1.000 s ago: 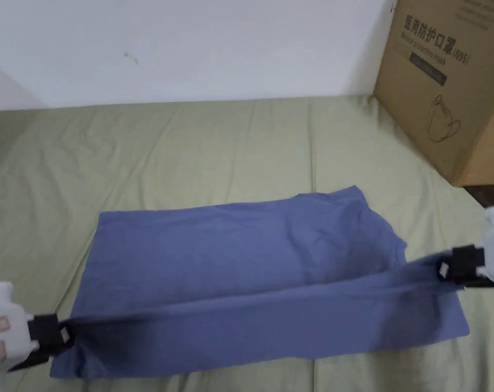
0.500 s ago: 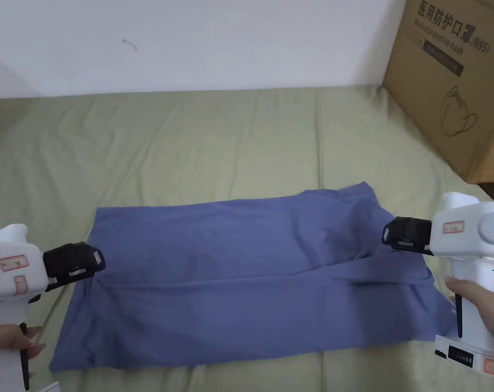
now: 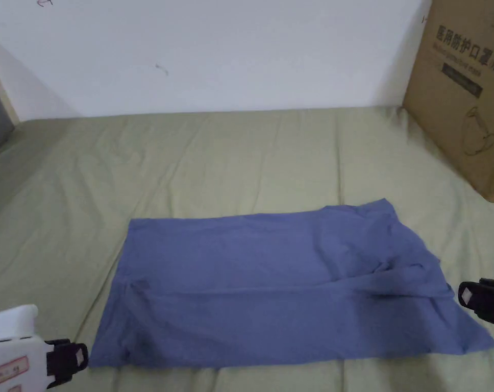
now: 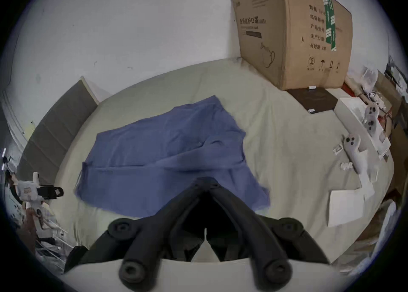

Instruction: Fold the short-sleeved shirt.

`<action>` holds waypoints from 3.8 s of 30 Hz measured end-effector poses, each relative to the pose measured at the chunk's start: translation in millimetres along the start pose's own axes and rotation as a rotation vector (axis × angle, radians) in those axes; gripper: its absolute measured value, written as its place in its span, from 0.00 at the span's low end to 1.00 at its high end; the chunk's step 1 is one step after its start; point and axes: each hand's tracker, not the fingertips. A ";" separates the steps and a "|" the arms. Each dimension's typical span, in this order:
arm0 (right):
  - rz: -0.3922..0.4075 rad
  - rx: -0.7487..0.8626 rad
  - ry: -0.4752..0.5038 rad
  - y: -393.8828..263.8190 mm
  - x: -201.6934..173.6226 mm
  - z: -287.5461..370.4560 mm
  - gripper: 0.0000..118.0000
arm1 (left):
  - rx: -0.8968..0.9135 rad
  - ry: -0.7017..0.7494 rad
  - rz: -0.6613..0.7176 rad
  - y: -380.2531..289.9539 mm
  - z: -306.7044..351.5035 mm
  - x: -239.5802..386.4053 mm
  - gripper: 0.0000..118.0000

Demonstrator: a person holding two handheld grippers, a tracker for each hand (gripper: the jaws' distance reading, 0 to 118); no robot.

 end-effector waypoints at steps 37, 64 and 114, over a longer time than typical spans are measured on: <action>-0.156 -0.426 -0.121 -12.5 87.7 -131.9 0.76 | 0.008 -0.020 0.134 39.9 -35.3 -4.3 0.05; -0.201 -0.376 -0.063 -115.2 107.5 33.9 0.36 | -0.150 -0.083 0.160 -78.8 28.1 -34.8 0.22; 0.065 -0.225 -0.044 82.5 5.4 -153.2 0.31 | -0.118 -0.008 -0.282 151.8 -124.1 34.9 0.01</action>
